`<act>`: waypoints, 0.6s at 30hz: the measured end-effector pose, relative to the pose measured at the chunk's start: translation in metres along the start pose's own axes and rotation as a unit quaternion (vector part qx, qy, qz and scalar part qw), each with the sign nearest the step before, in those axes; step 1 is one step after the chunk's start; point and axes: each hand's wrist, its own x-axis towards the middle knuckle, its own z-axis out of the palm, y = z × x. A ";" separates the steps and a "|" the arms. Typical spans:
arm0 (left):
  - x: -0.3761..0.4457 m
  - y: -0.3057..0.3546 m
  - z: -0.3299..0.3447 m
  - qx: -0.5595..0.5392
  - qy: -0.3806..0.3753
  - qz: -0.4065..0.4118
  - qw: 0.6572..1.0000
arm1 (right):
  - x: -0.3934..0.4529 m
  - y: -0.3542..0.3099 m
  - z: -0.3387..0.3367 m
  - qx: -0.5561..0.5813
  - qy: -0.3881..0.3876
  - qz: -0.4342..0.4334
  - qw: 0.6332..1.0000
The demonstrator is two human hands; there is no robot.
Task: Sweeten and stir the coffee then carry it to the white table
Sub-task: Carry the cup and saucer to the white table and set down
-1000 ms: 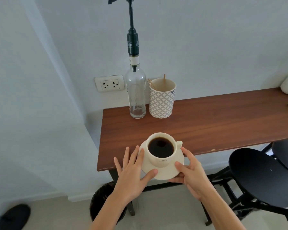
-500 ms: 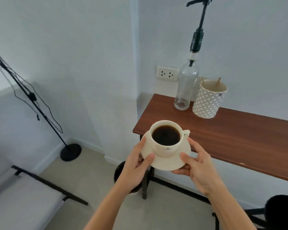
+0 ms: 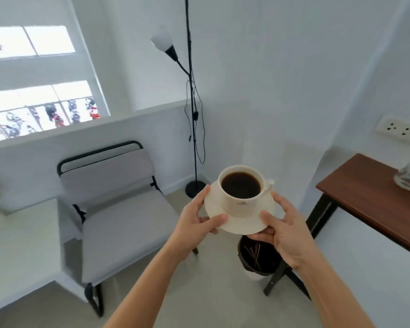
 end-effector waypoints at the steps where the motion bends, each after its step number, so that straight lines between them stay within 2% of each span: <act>1: -0.010 -0.002 -0.023 0.003 0.014 0.000 1.000 | -0.001 0.005 0.022 -0.004 -0.016 0.002 1.000; 11: -0.130 -0.023 -0.244 0.027 0.144 -0.009 0.989 | -0.024 0.079 0.251 -0.025 -0.150 0.047 0.987; 18: -0.201 -0.043 -0.366 0.025 0.227 -0.036 0.973 | -0.029 0.126 0.387 -0.051 -0.237 0.086 0.966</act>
